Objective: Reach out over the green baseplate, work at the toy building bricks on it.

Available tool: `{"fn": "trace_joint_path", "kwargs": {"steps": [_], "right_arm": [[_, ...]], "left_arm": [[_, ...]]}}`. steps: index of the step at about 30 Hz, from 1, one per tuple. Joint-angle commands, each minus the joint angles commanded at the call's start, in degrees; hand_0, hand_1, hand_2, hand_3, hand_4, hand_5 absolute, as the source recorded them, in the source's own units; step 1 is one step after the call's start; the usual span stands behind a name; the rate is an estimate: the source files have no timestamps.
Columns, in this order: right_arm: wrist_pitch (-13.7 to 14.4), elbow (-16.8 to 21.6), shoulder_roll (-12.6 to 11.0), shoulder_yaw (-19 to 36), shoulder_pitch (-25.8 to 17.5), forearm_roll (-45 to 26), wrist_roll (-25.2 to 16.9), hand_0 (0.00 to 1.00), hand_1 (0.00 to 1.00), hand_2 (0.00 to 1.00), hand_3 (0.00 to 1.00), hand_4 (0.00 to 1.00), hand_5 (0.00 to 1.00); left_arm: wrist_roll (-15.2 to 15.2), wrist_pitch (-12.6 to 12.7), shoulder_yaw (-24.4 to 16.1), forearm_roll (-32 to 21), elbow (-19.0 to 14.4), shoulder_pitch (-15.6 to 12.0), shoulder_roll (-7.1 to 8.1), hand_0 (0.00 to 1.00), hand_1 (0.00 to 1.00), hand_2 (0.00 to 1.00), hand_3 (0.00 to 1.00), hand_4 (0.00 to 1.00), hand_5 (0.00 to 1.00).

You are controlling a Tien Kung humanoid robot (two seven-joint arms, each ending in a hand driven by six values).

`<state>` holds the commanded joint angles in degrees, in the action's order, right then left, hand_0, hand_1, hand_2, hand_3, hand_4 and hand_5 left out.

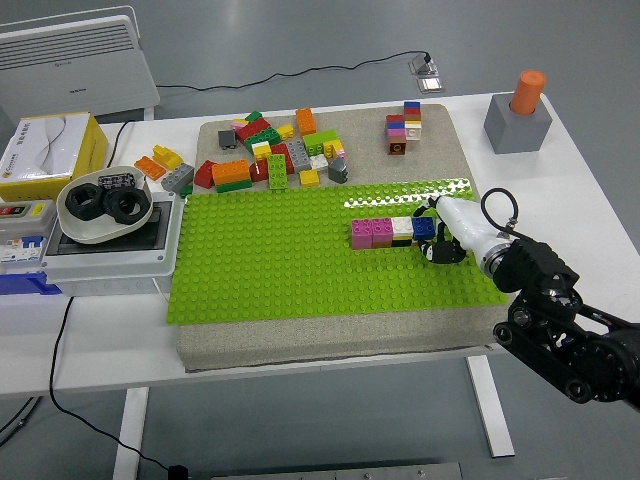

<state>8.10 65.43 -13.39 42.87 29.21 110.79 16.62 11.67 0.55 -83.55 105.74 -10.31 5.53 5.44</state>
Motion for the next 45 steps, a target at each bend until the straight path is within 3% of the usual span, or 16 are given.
{"fn": "trace_joint_path", "kwargs": {"steps": [13,14,15,20,21,26,27,32,33,38,39,45], "right_arm": [[-0.68,1.35,-0.26,0.38,-0.18,-0.48,-0.08,0.113,0.094,0.233,0.680,0.673,0.140],[-0.70,1.77,-0.33,0.60,-0.24,-0.40,-0.14,0.113,0.094,0.233,0.680,0.673,0.140],[-0.68,2.29,-0.43,0.87,-0.35,-0.19,-0.18,0.111,0.090,0.230,0.712,0.776,0.169],[0.86,6.37,-1.22,2.61,-1.76,4.65,0.87,0.111,0.090,0.230,0.712,0.776,0.169],[1.48,7.27,-1.35,2.99,-2.24,5.88,1.36,0.095,0.079,0.212,0.783,0.954,0.307],[5.30,13.02,-1.94,5.40,-6.46,13.53,5.21,0.095,0.079,0.212,0.783,0.954,0.307],[5.91,14.23,-2.02,5.58,-7.43,15.04,6.04,0.069,0.061,0.182,0.745,0.955,0.467],[7.01,15.80,-1.95,4.83,-10.29,19.21,7.76,0.069,0.061,0.182,0.745,0.955,0.467],[7.02,15.61,-1.93,4.56,-10.48,19.21,7.75,0.051,0.043,0.180,0.692,0.676,0.285],[7.27,14.07,-1.74,2.81,-10.52,19.21,7.43,0.051,0.043,0.180,0.692,0.676,0.285],[7.33,13.69,-1.66,2.53,-10.40,19.21,7.37,0.048,0.042,0.173,0.680,0.574,0.246],[7.48,11.04,-1.06,1.67,-9.80,19.20,7.11,0.057,0.040,0.172,0.681,0.545,0.214]], "left_arm": [[-0.21,0.11,-0.19,-0.13,0.00,-0.06,-0.03,0.717,0.585,0.507,0.569,0.475,0.427],[-0.21,0.11,-0.21,-0.09,0.00,-0.06,-0.04,0.717,0.585,0.507,0.569,0.475,0.427],[-0.21,0.11,-0.22,-0.07,0.00,-0.05,-0.04,0.717,0.585,0.508,0.569,0.474,0.427],[-0.26,0.18,-0.19,-0.29,0.00,-0.09,-0.06,0.717,0.585,0.508,0.569,0.474,0.427],[-0.28,0.20,-0.20,-0.30,0.00,-0.09,-0.06,0.717,0.585,0.506,0.570,0.474,0.433],[-0.38,0.37,-0.25,-0.50,0.00,-0.16,-0.12,0.717,0.585,0.506,0.570,0.474,0.433],[-0.41,0.43,-0.28,-0.62,0.00,-0.21,-0.14,0.717,0.585,0.507,0.569,0.474,0.437],[-0.43,0.60,-0.51,-0.54,0.00,-0.33,-0.34,0.717,0.585,0.507,0.569,0.474,0.437],[-0.43,0.60,-0.52,-0.50,0.00,-0.34,-0.38,0.718,0.585,0.507,0.570,0.475,0.441],[-0.50,0.55,-0.69,-0.35,0.00,-0.38,-0.48,0.718,0.585,0.507,0.570,0.475,0.441],[-0.50,0.53,-0.71,-0.31,0.00,-0.38,-0.49,0.718,0.586,0.508,0.571,0.476,0.444],[-0.53,0.47,-0.61,-0.37,0.00,-0.38,-0.46,0.719,0.586,0.507,0.570,0.476,0.446]]}}
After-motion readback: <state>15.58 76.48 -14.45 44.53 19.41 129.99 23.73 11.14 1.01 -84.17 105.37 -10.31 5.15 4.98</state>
